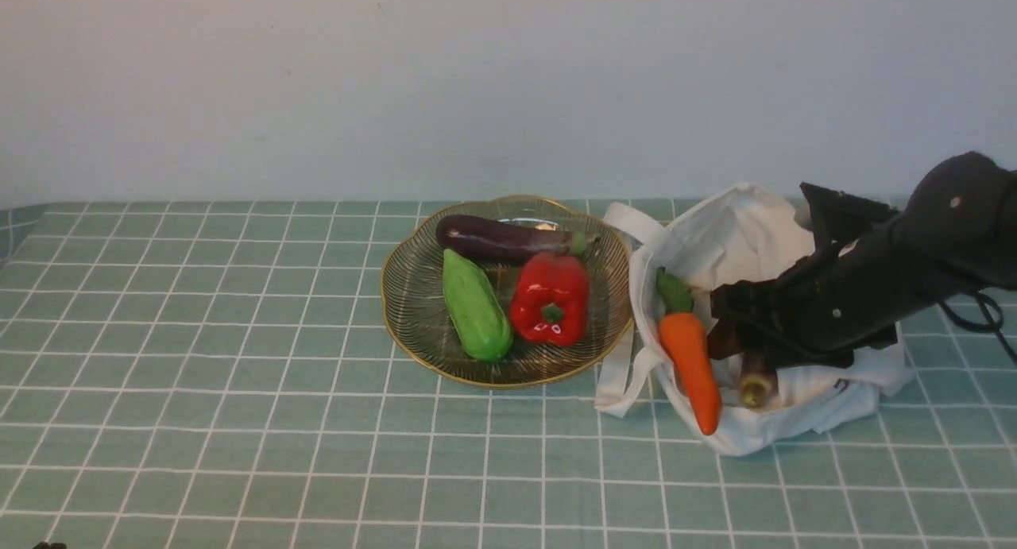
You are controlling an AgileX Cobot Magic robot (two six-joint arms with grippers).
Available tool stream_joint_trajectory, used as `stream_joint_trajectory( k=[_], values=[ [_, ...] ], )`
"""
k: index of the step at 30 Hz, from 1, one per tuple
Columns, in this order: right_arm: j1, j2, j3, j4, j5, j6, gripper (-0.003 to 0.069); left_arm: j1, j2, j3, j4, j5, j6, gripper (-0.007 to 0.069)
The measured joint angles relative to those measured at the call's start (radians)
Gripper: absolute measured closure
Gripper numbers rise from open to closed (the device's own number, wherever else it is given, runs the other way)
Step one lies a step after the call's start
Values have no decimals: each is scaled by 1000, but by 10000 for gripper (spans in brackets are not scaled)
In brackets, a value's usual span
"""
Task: Take vegetables from cloth bag on blue coffee tablecloth place on plate.
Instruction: 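Reach into the white cloth bag and grasp a vegetable inside with the right gripper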
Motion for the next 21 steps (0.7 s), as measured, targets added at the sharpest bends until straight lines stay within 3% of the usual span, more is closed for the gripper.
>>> stream_joint_trajectory(
  k=[9,21],
  values=[
    [2,0,-1,-244,9,221,135,0,0,0,0,0,0,629],
    [5,28,-1,-280,-38,380,134,0,0,0,0,0,0,629]
  ],
)
